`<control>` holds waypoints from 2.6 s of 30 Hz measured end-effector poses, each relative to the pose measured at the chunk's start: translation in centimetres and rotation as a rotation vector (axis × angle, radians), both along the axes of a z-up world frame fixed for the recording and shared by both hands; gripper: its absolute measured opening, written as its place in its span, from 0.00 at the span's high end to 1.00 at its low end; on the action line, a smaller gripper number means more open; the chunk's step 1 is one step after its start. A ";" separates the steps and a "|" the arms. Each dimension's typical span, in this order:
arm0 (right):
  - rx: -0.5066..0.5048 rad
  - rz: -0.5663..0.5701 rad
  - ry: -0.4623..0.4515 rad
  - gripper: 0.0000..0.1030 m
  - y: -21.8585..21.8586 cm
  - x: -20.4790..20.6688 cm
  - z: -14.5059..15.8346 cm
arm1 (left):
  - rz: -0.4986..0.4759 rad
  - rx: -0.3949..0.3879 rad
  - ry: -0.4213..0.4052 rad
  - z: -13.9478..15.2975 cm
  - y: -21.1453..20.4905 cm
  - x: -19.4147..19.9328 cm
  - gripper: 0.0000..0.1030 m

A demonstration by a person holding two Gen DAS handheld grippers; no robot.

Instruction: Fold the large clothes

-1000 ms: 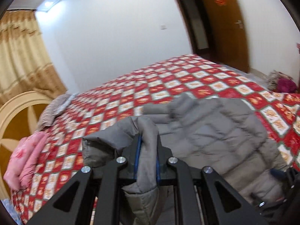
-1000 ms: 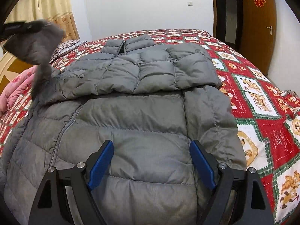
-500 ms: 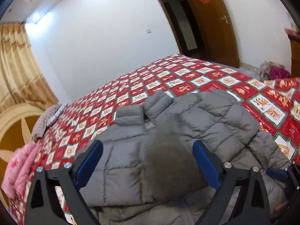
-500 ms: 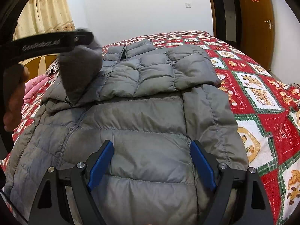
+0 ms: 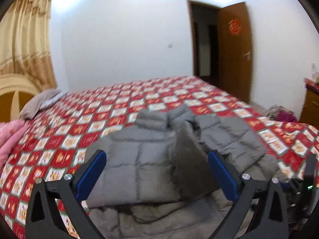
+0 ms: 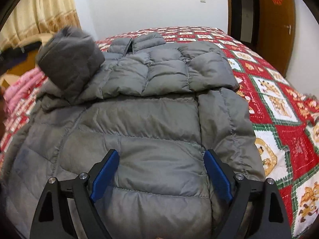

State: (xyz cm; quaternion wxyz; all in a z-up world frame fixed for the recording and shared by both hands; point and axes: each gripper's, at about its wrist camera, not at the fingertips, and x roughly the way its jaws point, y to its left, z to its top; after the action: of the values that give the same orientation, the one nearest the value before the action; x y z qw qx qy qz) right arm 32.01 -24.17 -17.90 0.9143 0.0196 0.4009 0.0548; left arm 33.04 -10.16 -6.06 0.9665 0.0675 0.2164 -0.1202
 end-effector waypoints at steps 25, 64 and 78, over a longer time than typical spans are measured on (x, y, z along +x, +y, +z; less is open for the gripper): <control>0.193 0.063 0.089 0.82 2.8 9.8 5.1 | 0.187 0.109 0.182 -6.8 5.5 4.6 0.00; -0.095 -0.087 -0.007 0.45 -1.8 9.0 6.5 | 0.264 -0.008 0.228 -3.5 8.2 7.4 0.00; -0.007 -0.022 -0.007 0.45 6.6 14.8 5.3 | 0.186 0.077 0.319 -9.6 3.7 11.3 0.00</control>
State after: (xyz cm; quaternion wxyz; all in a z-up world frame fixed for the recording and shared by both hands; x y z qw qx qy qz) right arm 46.83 -17.55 -12.65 0.9163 0.0204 0.3977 0.0434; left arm 44.30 -6.45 -15.69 0.9235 0.0641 0.3769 -0.0309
